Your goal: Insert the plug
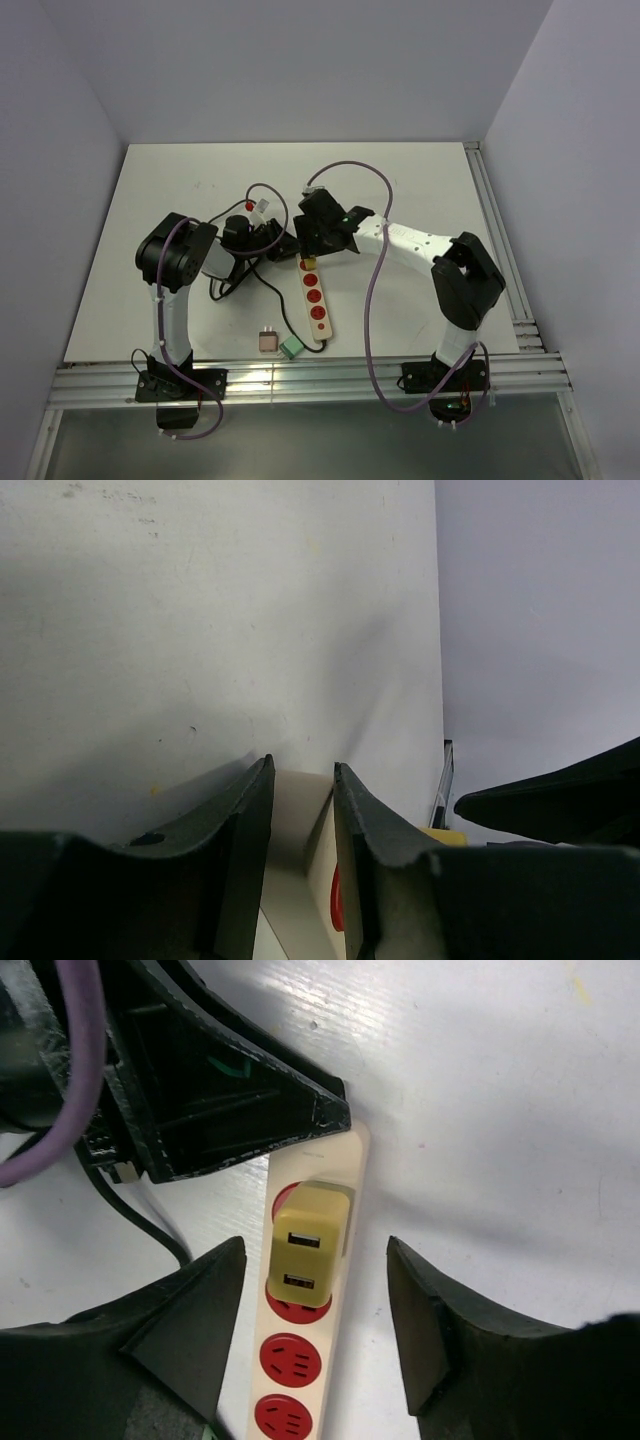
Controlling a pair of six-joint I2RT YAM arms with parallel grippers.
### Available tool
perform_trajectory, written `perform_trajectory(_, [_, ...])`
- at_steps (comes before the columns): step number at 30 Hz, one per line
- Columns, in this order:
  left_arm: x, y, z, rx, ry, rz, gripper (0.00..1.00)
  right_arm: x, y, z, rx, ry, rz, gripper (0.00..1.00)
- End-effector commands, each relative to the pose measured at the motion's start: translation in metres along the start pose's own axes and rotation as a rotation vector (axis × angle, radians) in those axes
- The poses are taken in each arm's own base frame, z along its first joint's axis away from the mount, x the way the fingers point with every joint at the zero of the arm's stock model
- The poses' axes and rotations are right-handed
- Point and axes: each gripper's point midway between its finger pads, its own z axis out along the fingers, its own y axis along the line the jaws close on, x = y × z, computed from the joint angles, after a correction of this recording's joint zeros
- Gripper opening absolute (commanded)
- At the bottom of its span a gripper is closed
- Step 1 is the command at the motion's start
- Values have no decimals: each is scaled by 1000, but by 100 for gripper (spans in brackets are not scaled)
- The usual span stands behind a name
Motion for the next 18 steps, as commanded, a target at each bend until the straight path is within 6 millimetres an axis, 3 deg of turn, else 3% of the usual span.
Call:
perform_trajectory(1, [45,1,-6,1,162,-56,36,6,-4,-1,14,19,3,63])
perform_trajectory(5, [45,2,-6,-5,162,-59,36,9,-2,4,17,38,-3,58])
perform_trajectory(11, [44,2,-5,-7,160,-53,36,12,-2,12,52,61,-28,39])
perform_trajectory(14, [43,2,-5,-8,160,-53,36,19,0,15,58,73,-34,23])
perform_trajectory(16, [43,1,-4,-6,161,-52,36,26,-2,17,83,83,-35,0])
perform_trajectory(18, [43,1,-4,-5,163,-54,36,37,-4,19,104,97,-30,0])
